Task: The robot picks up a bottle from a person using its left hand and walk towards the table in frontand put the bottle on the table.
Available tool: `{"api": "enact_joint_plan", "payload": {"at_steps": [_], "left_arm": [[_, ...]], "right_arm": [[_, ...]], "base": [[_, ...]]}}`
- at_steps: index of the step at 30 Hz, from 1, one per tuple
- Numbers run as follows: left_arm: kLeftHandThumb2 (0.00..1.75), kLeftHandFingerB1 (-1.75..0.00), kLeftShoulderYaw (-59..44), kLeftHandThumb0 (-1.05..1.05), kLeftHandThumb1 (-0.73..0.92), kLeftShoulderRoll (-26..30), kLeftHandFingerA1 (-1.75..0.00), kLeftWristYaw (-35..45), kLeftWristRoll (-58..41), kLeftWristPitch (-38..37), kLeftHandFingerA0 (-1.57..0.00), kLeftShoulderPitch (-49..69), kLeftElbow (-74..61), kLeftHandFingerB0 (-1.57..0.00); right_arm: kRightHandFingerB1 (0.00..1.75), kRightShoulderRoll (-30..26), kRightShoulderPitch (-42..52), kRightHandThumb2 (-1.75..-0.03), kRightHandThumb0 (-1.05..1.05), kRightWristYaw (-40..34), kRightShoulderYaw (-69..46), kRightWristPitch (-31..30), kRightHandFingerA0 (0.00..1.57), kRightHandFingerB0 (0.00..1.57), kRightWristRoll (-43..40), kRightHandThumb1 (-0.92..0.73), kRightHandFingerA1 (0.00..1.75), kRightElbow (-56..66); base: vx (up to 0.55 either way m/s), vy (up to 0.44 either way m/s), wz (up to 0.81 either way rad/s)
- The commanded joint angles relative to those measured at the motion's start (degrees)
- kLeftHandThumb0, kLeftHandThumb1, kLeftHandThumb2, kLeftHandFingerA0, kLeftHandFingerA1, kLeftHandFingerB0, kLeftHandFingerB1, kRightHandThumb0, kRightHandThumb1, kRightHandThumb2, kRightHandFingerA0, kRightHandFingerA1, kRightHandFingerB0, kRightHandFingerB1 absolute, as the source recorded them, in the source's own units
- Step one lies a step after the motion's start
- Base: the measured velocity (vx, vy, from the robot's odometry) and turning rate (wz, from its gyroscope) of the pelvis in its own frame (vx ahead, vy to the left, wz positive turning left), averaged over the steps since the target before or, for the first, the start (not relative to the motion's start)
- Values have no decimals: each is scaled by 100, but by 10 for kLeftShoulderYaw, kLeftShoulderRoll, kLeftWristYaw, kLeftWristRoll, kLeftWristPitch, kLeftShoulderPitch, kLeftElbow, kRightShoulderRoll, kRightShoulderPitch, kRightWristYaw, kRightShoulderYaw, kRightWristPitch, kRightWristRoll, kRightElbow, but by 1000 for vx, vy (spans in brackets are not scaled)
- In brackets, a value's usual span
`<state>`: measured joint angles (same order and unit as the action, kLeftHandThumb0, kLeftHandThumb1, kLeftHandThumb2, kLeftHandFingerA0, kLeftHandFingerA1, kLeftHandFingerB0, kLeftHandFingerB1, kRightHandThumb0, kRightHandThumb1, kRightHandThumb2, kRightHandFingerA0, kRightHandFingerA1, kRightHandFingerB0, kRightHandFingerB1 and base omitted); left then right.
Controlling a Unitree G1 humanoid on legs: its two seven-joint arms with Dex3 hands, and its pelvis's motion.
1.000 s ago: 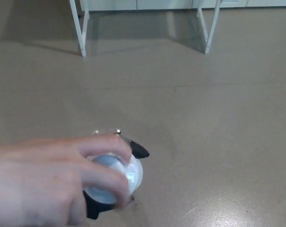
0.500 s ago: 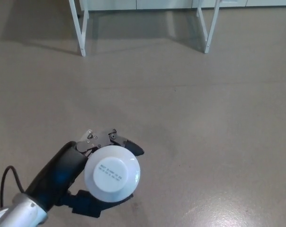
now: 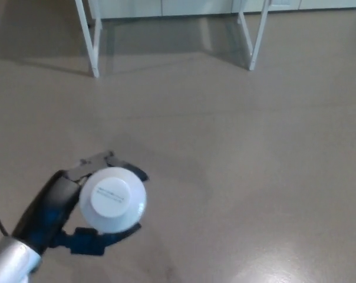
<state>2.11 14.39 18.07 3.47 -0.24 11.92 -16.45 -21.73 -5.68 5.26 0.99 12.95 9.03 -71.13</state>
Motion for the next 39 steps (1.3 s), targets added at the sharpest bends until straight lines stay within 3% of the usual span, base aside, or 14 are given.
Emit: {"api": "enact_joint_plan", "payload": {"at_steps": [1,18,24,25,26,29,30,31,32,33,34,39], "left_arm": [[71,-109,-28,-25,80,-9,-141,-5,-39,-1,-99,28,20,-73],[78,-109,-36,-29,77,-9,-138,18,-64,-9,-102,41,21,-77],[69,-109,-29,-25,81,-10,-143,17,-57,-16,-100,45,18,-74],[70,-109,-28,-24,80,-10,-142,16,-55,-12,-101,47,15,-75],[71,-108,-27,-24,79,-10,-139,15,-55,-10,-103,48,14,-76],[71,-108,-28,-24,79,-11,-139,14,-54,-8,-103,48,13,-76],[70,-108,-28,-25,79,-9,-136,15,-53,-5,-105,48,12,-75],[70,-108,-28,-25,79,-6,-136,16,-52,-1,-105,48,10,-75],[69,-107,-28,-27,80,-2,-136,19,-53,-6,-105,48,13,-74],[69,-107,-28,-27,80,-1,-136,19,-53,-7,-105,48,14,-74],[68,-107,-27,-27,80,-1,-134,17,-50,-7,-106,48,13,-74],[71,-105,-21,-26,79,-5,-136,15,-50,-3,-106,51,6,-74]], "right_arm": [[40,-7,10,-62,-51,12,0,2,63,53,0,-73,44,-4],[40,-8,21,-62,-51,23,4,9,62,54,1,-72,44,-4],[40,-9,24,-62,-51,30,4,9,61,52,0,-72,44,-5],[40,-8,26,-64,-54,31,2,8,60,50,-3,-68,45,-4],[53,-8,27,-98,-49,31,2,6,55,39,-3,-58,62,-3],[53,-8,27,-98,-49,32,2,4,55,39,-2,-58,62,-2],[40,-8,28,-64,-54,32,5,5,60,52,1,-68,45,-2],[40,-8,28,-64,-54,32,9,6,60,52,5,-68,45,-2],[54,-7,27,-98,-48,29,12,6,56,41,8,-58,62,-4],[54,-7,27,-98,-48,29,13,6,56,41,8,-58,62,-4],[40,-7,27,-63,-53,29,15,7,61,51,9,-69,46,-4],[40,-8,32,-62,-49,32,15,8,62,53,5,-73,45,-3]], "base": [[218,228,11],[295,-62,16],[346,-13,-10],[379,88,-27],[392,117,-17],[481,144,-21],[490,145,-27],[438,106,-51],[436,111,-19],[426,99,3],[414,84,3],[422,41,10]]}}
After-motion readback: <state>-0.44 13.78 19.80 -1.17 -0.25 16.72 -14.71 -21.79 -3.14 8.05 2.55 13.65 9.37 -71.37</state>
